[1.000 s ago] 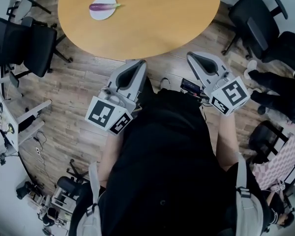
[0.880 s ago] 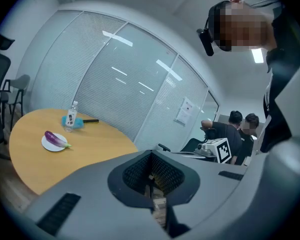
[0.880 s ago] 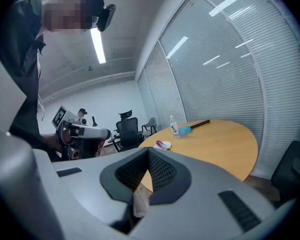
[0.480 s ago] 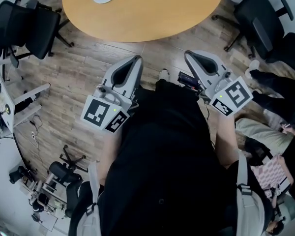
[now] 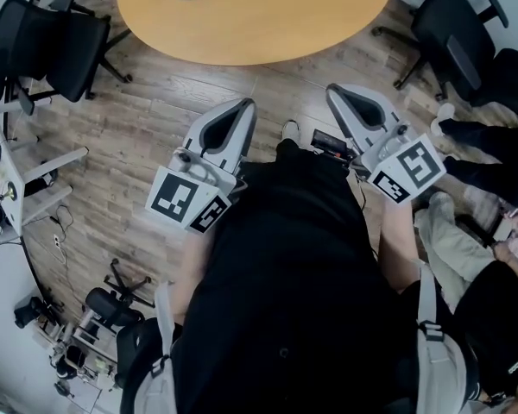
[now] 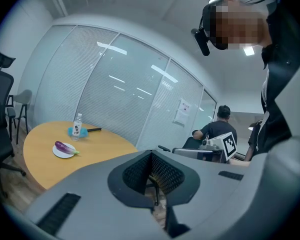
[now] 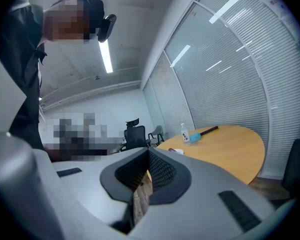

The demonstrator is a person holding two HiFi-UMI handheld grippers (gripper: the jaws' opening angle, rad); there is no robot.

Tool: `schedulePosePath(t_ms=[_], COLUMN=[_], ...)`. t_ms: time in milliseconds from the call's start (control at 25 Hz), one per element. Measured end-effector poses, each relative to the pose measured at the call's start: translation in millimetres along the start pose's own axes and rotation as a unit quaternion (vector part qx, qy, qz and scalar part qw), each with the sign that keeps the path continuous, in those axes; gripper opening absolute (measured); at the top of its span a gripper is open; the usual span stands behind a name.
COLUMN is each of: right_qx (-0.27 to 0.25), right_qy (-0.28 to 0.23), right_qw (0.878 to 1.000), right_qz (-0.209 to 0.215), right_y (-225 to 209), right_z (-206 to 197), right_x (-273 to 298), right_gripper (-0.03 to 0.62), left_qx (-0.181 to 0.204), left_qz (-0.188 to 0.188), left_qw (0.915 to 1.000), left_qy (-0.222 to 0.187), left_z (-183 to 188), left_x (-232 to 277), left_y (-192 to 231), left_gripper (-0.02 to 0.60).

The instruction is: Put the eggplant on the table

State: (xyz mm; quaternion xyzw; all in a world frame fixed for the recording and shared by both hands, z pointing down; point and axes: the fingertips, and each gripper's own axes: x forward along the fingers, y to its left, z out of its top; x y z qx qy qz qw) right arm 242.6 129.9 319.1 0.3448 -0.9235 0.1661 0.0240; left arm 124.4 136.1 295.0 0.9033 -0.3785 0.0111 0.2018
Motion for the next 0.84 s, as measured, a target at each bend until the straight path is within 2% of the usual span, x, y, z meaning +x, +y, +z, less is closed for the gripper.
schedulePosePath(t_ms=[200,480,840], right_qx=[0.005,0.004,0.002], right_qy=[0.002,0.002,0.001], right_qw=[1.000,1.000,0.999], right_qz=[-0.016,-0.023,-0.037], right_y=[14.9,33.3,19.8], right_z=[-4.4,-9.0,-15.7], right_x=[-2.7,3.8,-17.0], right_gripper=[0.015,0.017,0.015], left_qx=[-0.002,-0.003,-0.002], left_qz=[-0.016,-0.018,-0.019], left_qw=[0.9998,0.9998,0.9997], left_qy=[0.009,0.010,0.017], left_z=[-8.2,-14.1,-25.4], left_x=[-20.6,-43.7,-32.8], left_y=[-5.3,4.9,-8.6], left_gripper=[0.012,0.012,0.012])
